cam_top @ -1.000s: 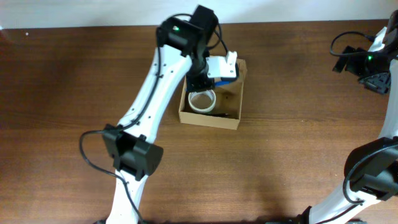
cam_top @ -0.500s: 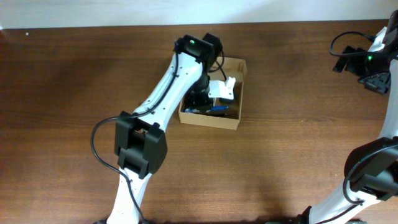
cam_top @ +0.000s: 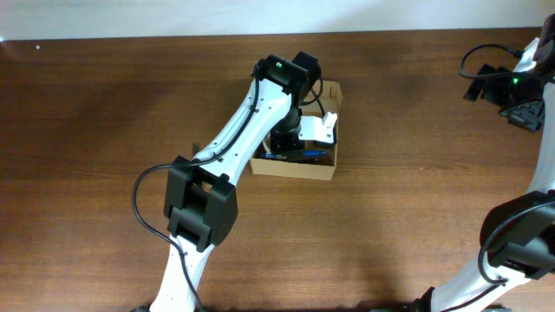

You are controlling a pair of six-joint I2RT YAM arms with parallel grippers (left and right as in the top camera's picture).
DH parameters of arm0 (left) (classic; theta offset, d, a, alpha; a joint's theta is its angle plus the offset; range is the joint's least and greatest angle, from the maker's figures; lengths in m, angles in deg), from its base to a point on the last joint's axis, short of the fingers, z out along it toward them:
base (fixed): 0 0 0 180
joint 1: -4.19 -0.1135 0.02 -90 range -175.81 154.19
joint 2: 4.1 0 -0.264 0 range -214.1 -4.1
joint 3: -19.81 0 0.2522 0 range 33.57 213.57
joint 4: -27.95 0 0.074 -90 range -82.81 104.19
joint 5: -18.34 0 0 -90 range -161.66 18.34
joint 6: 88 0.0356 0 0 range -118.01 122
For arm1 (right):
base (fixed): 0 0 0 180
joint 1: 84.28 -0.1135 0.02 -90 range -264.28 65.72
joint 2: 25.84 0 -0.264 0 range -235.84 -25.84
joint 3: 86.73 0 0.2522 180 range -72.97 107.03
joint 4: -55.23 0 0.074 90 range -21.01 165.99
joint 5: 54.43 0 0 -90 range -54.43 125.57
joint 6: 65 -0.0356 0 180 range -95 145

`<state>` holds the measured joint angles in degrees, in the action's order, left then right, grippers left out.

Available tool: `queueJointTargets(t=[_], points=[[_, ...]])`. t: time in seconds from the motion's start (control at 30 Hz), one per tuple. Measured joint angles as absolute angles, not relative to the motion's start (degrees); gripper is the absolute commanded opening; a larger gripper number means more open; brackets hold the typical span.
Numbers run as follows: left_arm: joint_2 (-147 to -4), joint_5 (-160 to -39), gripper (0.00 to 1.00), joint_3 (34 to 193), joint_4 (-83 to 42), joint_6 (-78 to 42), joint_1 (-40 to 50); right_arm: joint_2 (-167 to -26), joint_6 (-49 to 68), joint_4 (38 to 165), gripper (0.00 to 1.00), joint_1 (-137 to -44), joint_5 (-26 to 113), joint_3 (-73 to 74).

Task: Pack container
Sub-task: 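Move the left gripper to the grey pen and grasp it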

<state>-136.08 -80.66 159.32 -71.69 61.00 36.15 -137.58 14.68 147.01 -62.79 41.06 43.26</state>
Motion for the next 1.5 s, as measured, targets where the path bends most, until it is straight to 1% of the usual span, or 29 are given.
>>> queueJointTargets(t=[0.17,0.2,0.23,0.3,0.33,0.4,0.47,0.57,0.73,0.87,0.97,1.03,1.17,1.3,1.37,1.5], points=[[-137.3,-80.7,0.02,159.3,-71.7,61.0,36.2,-137.6,14.6,147.0,0.99,-62.8,41.1,43.3],[-137.7,-80.7,0.03,159.3,-71.7,61.0,36.2,-137.6,14.6,147.0,0.99,-62.8,41.1,43.3],[-138.1,-80.7,0.08,159.2,-71.6,61.0,36.2,-137.6,14.7,147.0,0.99,-62.8,41.1,43.3],[-138.5,-80.6,0.24,159.2,-71.6,61.0,36.2,-137.6,14.7,147.0,0.99,-62.8,41.1,43.3],[-138.5,-80.7,0.3,159.2,-71.6,60.8,36.2,-137.6,14.7,147.0,0.99,-62.8,41.0,43.3],[-138.5,-80.6,0.32,159.2,-71.6,60.8,36.2,-137.6,14.7,147.0,0.99,-62.8,41.1,43.3],[-138.5,-80.6,0.4,159.2,-70.8,60.5,36.2,-137.6,14.7,147.0,0.99,-62.8,41.1,43.3],[-137.9,-80.6,0.46,159.0,-68.2,58.5,36.1,-137.6,14.7,147.0,0.99,-62.8,41.1,43.3],[-131.8,-79.4,0.47,158.5,-64.4,52.5,35.2,-137.6,14.6,147.0,0.99,-62.8,41.1,43.3],[-120.9,-76.5,0.47,158.3,-58.9,43.6,31.4,-137.6,14.7,147.0,0.99,-62.8,41.1,43.3],[-112.3,-75.3,0.47,158.4,-55.7,36.9,25.2,-137.6,14.7,147.0,0.99,-62.8,41.1,43.3],[-106.8,-74.4,0.47,157.4,-53.2,32.3,19.5,-137.6,14.7,147.0,0.99,-62.8,41.1,43.3],[-97.2,-73.0,0.47,146.1,-49.5,23.4,7.9,-137.6,14.7,147.0,0.99,-62.8,41.0,43.3],[-97.4,-72.7,0.48,131.1,-47.2,16.3,3.8,-137.6,14.7,147.0,0.99,-62.8,41.1,43.3],[-100.3,-72.7,0.48,122.8,-42.8,12.7,3.0,-137.6,14.6,147.0,0.99,-62.8,41.1,43.3],[-105.7,-73.1,0.48,112.3,-35.6,6.7,3.0,-137.6,14.6,147.0,0.99,-62.8,41.1,43.3]])
